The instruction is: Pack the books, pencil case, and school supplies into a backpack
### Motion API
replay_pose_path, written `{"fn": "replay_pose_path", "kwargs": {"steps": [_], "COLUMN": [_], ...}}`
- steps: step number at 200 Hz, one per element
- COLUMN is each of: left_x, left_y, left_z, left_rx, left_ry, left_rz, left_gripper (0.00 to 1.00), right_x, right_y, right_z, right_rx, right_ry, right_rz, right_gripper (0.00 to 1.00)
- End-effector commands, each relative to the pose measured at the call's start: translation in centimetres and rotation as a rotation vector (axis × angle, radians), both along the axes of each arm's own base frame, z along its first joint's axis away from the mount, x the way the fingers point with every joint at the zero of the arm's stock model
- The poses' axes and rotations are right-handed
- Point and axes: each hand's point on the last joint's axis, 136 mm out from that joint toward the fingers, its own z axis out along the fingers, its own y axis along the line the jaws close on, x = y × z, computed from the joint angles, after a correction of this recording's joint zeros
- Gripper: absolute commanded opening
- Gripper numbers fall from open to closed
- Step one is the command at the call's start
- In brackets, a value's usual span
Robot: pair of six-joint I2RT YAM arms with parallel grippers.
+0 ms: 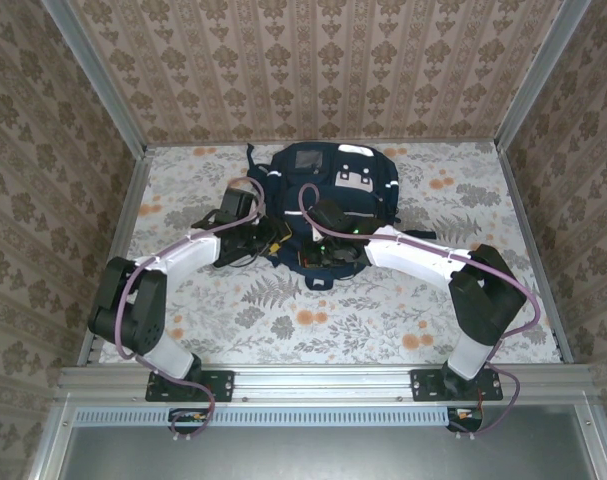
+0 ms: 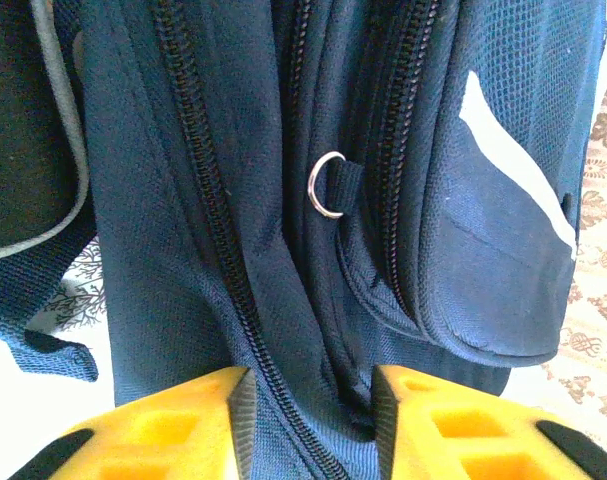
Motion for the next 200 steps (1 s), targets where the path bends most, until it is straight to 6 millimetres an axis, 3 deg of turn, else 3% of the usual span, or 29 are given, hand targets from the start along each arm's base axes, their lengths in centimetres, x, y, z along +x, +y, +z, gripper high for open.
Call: {"fn": "replay_pose_path", "kwargs": {"steps": [1,41,75,115,149,172,200], "left_x": [0.8,1.1,1.3,1.9,2.4,2.9,3.3], "left_y": [-0.9,-0.3,0.3,1.2,1.2,1.3,2.4], "left_z": [1.0,0.6,0.5,0.9,1.7,2.6,3.2], "left_rx": [-0.034,0.002,0.045,0.073,0.072,0.092,0.153], "left_ry": [-0.027,-0.049,-0.07,-0.096,-0.123,-0.15,-0.175], "left_rz": [-0.005,0.008,0.003,0.009,-0.003,-0.012,-0.005], "left_gripper": [0.32,0.12,0.0,0.0,0.0,0.0,0.0], "right_x": [-0.2,-0.4,-1.0,-1.6,-1.3,-0.9,-0.6], "right_y": [0.6,-2.3,-6.8,-13.1,-17.4,-17.2,-13.0], "right_z": [0.6,-0.3,-0.6,-0.4,-0.7,-0.1,0.7], "right_rx": [0.03,-0.106,-0.29,-0.5,-0.544,-0.484,-0.299], "right_ry": [-0.01,-0.016,-0.036,-0.086,-0.073,-0.088,-0.091], "right_rz": [0.022,-0.027,-0.097,-0.221,-0.332,-0.335,-0.205], "right_gripper": [0.0,0.0,0.0,0.0,0.0,0.0,0.0]}}
